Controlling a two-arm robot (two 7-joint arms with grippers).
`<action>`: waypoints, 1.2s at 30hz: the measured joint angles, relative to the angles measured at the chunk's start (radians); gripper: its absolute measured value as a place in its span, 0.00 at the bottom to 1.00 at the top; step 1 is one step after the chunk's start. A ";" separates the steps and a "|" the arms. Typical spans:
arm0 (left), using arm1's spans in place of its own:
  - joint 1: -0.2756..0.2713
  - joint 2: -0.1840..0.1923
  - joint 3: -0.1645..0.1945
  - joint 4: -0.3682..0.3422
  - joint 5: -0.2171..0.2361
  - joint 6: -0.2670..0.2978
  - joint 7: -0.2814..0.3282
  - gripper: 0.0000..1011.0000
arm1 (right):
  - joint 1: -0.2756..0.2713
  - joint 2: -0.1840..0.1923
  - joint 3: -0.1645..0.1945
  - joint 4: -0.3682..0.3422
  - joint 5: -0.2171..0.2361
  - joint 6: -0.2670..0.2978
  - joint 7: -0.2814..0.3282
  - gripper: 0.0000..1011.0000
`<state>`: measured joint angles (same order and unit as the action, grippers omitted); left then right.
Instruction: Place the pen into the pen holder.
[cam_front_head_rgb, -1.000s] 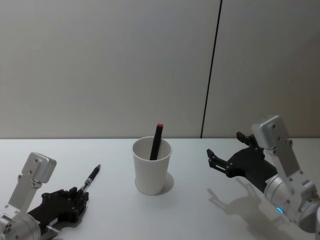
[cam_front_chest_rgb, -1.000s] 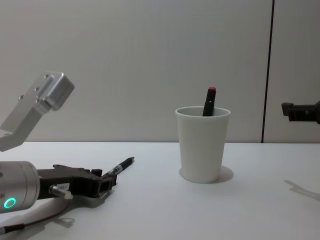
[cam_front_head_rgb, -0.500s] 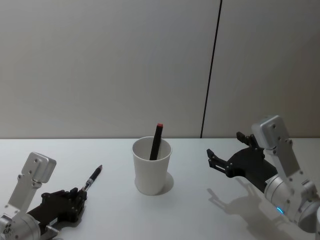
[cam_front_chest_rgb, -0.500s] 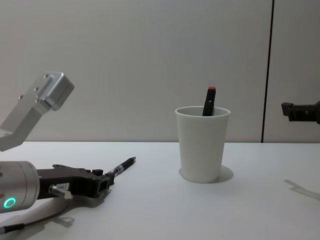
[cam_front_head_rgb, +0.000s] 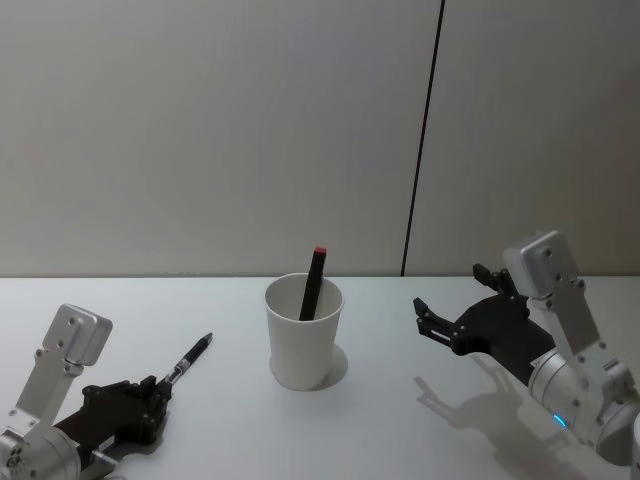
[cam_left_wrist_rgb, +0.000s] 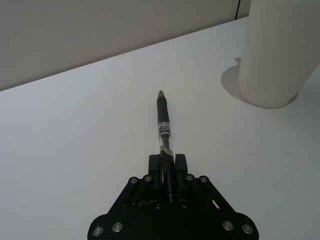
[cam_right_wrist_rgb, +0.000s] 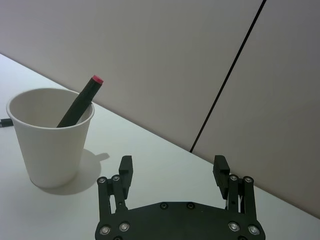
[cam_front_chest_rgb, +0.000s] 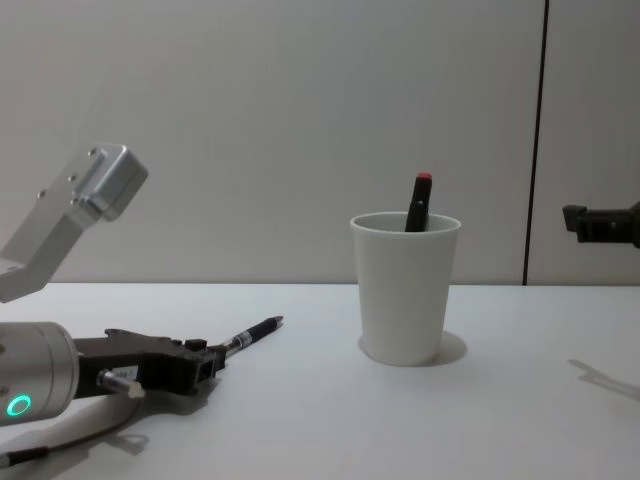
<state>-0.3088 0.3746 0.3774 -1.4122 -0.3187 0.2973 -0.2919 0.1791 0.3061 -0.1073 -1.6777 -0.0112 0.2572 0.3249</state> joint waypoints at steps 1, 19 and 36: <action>0.000 0.000 0.000 0.000 0.000 0.000 0.000 0.19 | 0.000 0.000 0.000 0.000 0.000 0.000 0.000 0.99; 0.001 -0.001 -0.001 0.000 0.000 0.000 0.000 0.20 | 0.000 0.000 0.000 0.000 0.000 0.000 0.000 0.99; 0.001 -0.001 -0.003 0.000 0.001 0.000 0.000 0.20 | 0.000 0.000 0.000 0.000 0.000 0.000 0.000 0.99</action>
<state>-0.3074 0.3732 0.3744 -1.4123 -0.3174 0.2974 -0.2921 0.1792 0.3061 -0.1073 -1.6777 -0.0111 0.2571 0.3249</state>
